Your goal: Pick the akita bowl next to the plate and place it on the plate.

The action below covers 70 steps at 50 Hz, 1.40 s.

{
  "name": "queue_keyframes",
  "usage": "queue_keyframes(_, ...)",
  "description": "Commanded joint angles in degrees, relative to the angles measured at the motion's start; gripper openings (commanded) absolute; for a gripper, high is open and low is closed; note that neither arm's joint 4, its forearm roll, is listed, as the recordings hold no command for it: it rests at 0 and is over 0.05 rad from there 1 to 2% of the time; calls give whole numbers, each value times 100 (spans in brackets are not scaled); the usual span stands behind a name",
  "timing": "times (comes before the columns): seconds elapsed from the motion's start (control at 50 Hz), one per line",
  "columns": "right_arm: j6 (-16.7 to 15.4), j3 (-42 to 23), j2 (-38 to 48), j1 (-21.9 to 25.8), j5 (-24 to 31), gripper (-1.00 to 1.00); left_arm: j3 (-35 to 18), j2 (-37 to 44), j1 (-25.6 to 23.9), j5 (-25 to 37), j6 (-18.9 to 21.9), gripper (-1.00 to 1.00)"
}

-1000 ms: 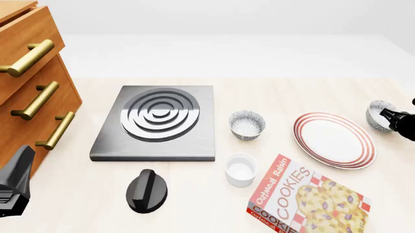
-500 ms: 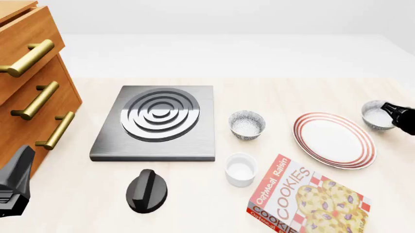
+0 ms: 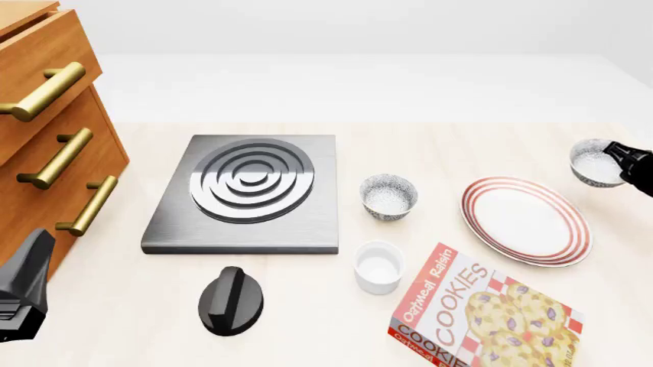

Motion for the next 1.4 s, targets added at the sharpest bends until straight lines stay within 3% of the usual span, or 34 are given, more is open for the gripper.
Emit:
queue_keyframes(0.02, 137, 146, -377, 112, 73, -100, 0, 0, 0, 0, 0, 100)
queue_keyframes(0.88, 285, 1356, -2543, 951, 537, -100, 0, 0, 0, 0, 0, 100)
queue_keyframes(1.4, 312, 2092, -3078, 1386, 437, -100, 0, 0, 0, 0, 0, 100)
